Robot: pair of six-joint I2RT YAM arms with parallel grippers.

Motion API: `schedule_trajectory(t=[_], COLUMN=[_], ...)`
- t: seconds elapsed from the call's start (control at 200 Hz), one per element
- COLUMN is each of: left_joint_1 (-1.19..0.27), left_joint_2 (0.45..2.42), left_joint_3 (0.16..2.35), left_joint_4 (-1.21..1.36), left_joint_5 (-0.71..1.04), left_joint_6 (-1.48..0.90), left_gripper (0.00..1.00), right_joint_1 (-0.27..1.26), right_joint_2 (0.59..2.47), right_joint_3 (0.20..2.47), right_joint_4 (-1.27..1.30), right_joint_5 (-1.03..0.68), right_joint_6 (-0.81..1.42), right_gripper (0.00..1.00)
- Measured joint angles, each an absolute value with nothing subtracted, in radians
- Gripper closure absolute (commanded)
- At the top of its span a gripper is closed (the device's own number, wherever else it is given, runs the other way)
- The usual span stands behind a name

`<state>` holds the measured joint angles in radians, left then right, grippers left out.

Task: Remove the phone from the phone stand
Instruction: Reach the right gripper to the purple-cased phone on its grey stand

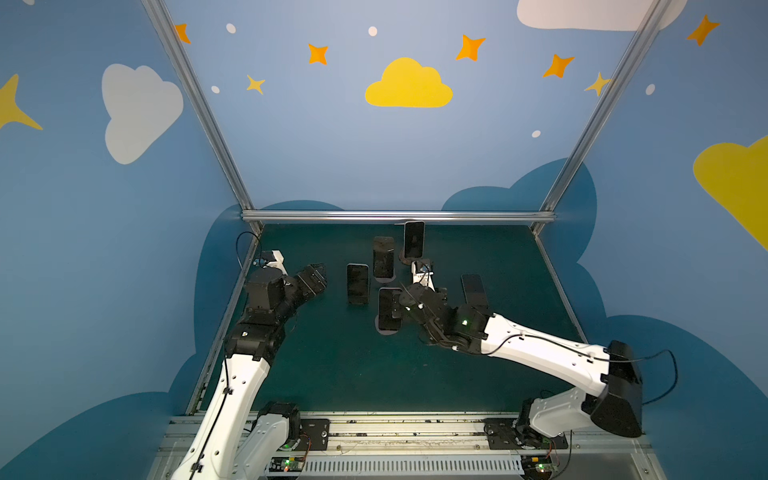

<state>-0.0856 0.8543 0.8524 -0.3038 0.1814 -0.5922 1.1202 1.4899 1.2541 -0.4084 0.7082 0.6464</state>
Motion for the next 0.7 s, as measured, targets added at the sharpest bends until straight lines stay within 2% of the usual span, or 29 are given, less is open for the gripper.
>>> schedule_trajectory(t=[0.23,0.696], left_joint_1=[-0.093,-0.099], left_joint_2=[0.859,0.876], left_joint_3=[0.852,0.852], left_joint_4=[-0.303,-0.303], left_joint_5=[0.219,0.259], left_joint_6=[-0.607,-0.622], left_gripper=[0.0,0.0], right_joint_1=[1.119,1.086], right_joint_2=[1.618,1.742], right_joint_3=[1.393,1.455], right_joint_4=[-0.451,-0.509], right_joint_5=[0.712,0.636], right_joint_6=[0.656,0.682], right_gripper=[0.03,0.02])
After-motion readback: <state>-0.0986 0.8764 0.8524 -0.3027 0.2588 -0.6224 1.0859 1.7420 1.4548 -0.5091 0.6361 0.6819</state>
